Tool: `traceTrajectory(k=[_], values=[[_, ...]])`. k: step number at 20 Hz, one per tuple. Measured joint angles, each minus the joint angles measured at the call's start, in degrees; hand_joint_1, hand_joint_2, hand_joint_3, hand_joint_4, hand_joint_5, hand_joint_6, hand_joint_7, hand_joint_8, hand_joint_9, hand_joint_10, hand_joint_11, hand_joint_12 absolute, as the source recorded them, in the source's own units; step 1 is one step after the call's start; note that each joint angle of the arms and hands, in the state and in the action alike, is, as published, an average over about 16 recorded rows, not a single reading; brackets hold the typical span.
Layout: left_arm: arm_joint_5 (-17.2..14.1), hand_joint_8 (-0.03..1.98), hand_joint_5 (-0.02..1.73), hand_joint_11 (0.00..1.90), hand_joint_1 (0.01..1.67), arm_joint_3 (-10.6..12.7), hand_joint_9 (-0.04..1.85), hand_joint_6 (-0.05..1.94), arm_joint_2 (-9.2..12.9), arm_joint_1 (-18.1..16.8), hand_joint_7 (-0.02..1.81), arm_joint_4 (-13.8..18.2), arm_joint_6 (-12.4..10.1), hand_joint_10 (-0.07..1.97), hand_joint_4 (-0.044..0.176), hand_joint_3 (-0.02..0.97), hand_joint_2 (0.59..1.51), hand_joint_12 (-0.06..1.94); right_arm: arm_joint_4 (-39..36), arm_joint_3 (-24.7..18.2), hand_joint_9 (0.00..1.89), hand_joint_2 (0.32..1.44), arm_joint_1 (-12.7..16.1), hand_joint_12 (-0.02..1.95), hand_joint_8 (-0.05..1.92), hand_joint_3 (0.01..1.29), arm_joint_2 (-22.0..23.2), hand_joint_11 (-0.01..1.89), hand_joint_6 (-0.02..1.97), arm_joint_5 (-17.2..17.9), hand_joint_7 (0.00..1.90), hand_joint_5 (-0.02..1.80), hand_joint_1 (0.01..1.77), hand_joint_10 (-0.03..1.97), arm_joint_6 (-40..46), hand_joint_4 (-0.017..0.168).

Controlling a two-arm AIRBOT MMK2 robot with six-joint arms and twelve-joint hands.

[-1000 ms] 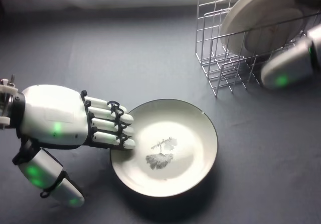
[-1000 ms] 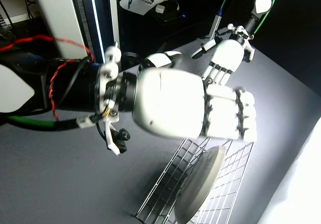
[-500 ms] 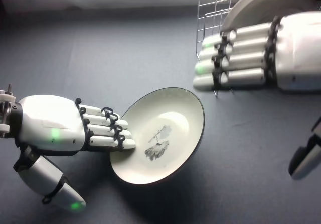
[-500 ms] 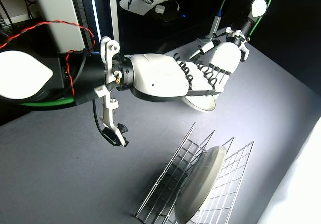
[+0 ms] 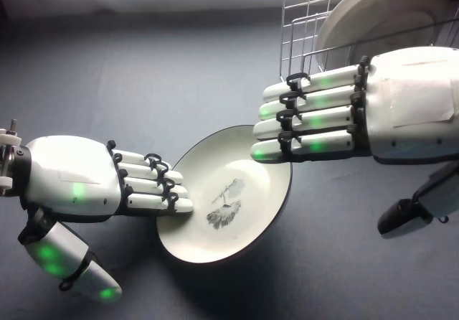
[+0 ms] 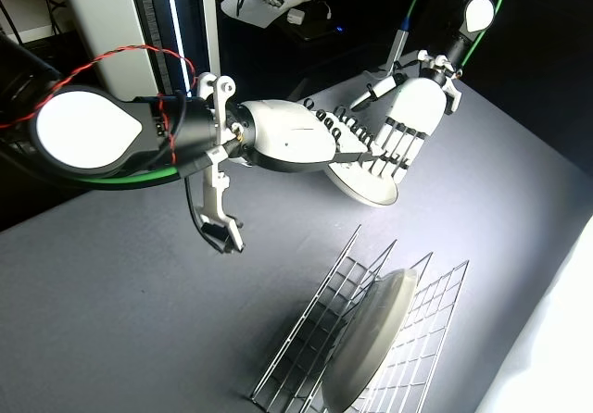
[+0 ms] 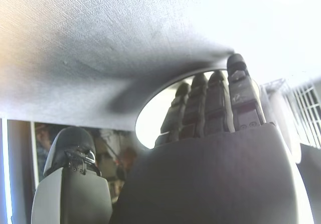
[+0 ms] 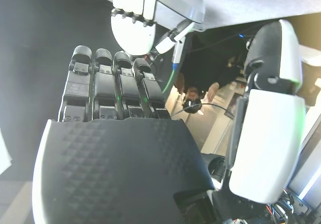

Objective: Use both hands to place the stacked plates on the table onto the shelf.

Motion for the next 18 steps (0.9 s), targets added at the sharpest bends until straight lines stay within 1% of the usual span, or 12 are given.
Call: traceTrajectory(k=[5, 11, 14, 18], values=[[0.0, -0.01, -0.01, 0.03, 0.01, 0.1, -0.03, -0.04, 0.0, 0.0, 0.0, 0.0, 0.0, -0.05, -0.008, 0.02, 1.063, 0.02, 0.2, -1.2, 0.01, 0.87, -0.6, 0.02, 0.0, 0.06, -0.5, 0.02, -0.01, -1.6, 0.01, 0.01, 1.05, 0.01, 0.0, 0.003], [-0.1, -0.01, -0.01, 0.03, 0.01, 0.2, -0.03, -0.04, -0.1, 0.0, 0.0, -0.1, 0.0, -0.05, -0.008, 0.019, 1.064, 0.02, 0.4, -2.0, 0.01, 0.93, -1.8, 0.23, 0.0, 0.04, -2.0, 0.02, -0.01, -4.2, 0.01, 0.01, 1.32, 0.01, 0.1, 0.003], [-0.1, -0.01, -0.01, 0.03, 0.01, 0.2, -0.03, -0.04, -0.1, 0.0, 0.0, -0.1, 0.0, -0.05, -0.008, 0.02, 1.066, 0.02, 0.7, -1.8, 0.01, 0.96, -2.3, 0.33, 0.0, 0.03, -3.6, 0.02, -0.01, -5.9, 0.01, 0.01, 1.41, 0.01, 0.1, 0.003], [-0.1, -0.01, -0.01, 0.03, 0.01, 0.2, -0.03, -0.04, -0.1, 0.0, 0.0, -0.1, 0.0, -0.05, -0.008, 0.02, 1.067, 0.02, 1.1, -0.8, 0.01, 1.0, -2.8, 0.47, 0.0, 0.02, -6.6, 0.02, -0.01, -8.3, 0.01, 0.01, 1.48, 0.01, 0.1, 0.004]])
